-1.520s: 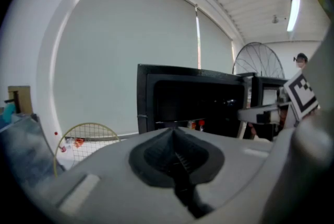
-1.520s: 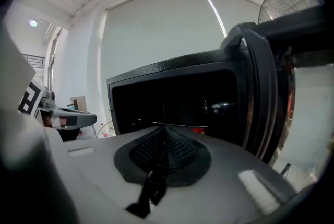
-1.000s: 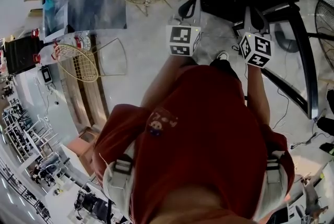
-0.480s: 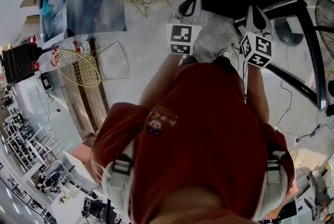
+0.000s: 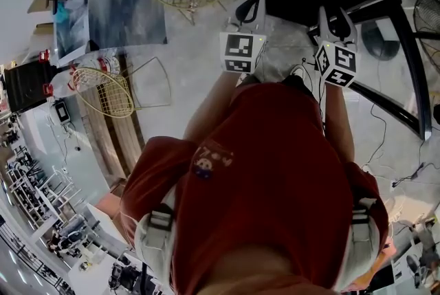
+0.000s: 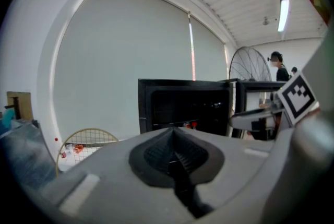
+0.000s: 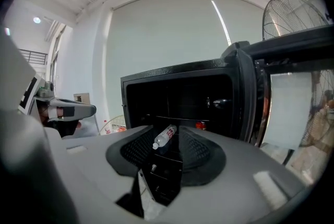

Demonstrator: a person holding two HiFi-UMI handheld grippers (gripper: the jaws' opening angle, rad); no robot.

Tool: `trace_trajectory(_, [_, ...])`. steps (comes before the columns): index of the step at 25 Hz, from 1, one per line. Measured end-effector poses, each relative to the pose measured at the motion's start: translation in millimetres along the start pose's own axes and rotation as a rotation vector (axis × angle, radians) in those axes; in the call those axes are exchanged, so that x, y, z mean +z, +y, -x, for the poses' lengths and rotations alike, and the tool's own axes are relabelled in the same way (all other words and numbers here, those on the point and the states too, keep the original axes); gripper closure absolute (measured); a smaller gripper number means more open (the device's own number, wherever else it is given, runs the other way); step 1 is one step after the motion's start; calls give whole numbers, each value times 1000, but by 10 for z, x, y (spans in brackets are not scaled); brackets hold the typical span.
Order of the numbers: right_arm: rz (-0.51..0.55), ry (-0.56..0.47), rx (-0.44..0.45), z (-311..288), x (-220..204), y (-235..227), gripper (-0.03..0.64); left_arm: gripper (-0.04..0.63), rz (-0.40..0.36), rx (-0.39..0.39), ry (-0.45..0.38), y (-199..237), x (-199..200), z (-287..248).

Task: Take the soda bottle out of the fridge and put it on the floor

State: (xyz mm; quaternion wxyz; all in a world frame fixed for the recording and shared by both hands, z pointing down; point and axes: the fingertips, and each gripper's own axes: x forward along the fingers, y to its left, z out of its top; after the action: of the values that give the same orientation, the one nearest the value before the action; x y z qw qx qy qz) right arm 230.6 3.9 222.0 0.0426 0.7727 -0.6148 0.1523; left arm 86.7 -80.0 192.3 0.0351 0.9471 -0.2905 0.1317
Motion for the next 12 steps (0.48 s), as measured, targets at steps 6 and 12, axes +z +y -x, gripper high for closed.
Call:
trace_trajectory(6, [5, -5, -5, 36, -59, -32, 383, 595, -5, 8, -7, -47, -19, 36])
trace_trajectory(12, [53, 31, 36, -1, -155, 91, 373, 595, 0, 20, -5, -11, -51, 58])
